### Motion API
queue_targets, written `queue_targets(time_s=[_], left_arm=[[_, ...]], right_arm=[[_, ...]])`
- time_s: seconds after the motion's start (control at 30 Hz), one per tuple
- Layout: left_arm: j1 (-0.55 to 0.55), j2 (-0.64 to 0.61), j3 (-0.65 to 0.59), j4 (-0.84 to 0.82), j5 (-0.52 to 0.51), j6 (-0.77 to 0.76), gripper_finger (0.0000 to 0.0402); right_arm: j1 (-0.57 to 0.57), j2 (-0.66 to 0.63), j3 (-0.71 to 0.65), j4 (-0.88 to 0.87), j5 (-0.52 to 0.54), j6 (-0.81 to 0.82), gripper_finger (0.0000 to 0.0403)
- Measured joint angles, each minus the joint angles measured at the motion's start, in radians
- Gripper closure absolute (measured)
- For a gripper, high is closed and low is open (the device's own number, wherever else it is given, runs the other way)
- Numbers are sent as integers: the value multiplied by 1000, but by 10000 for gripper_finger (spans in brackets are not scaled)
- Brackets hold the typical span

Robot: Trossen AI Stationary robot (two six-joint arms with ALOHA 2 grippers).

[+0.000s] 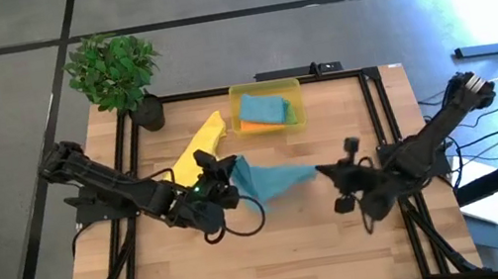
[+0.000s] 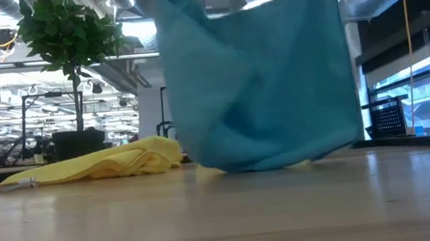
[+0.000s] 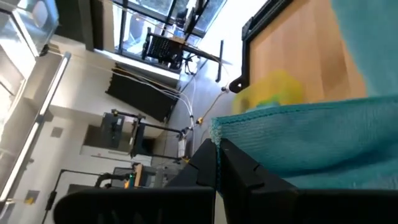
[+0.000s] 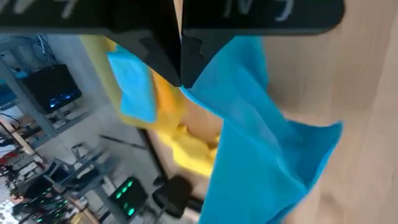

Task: Fold microfiber towels
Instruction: Fold the blue microfiber cloth

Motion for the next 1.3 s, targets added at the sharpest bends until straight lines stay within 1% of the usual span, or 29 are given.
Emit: queue_targets(time_s=[0.1,0.2,0.33,0.47,0.63,0.77,0.87,0.97,1.07,1.1,1.17,1.23,1.3], left_arm=[[-9,-18,0,-27,-6,-4,401],[-19,-42,0,-77,-13,-50,401],[-41,-57,0,-142,-14,-124,401],[-92,-63,0,-150,-14,-131,401],[-176,-63,0,-137,-24,-143,401],[-252,-63,0,-110,-26,-220,401],[-309,-63,0,-81,23,-303,401],[-363,-68,0,-19,83,-365,401],[-388,-71,0,-11,98,-443,401],[-390,-72,0,-38,99,-481,401],[-384,-76,0,-121,116,-587,401],[-361,-77,-2,-224,129,-715,401],[-325,-77,-29,-308,144,-830,401]], right_arm=[[7,-63,0,0,26,-10,402],[13,-106,0,1,60,-31,402],[29,-142,0,5,72,-36,402],[62,-149,2,64,71,-71,403],[128,-136,52,119,31,-85,403],[194,-107,93,149,-5,-84,403],[238,-80,109,213,-62,-90,403],[279,-60,115,332,-135,-130,403],[310,-57,116,379,-135,-126,403],[313,-59,116,369,-120,-104,403],[314,-67,116,284,-86,-21,403],[300,-75,116,148,-59,115,403],[273,-76,117,-45,-39,301,403]])
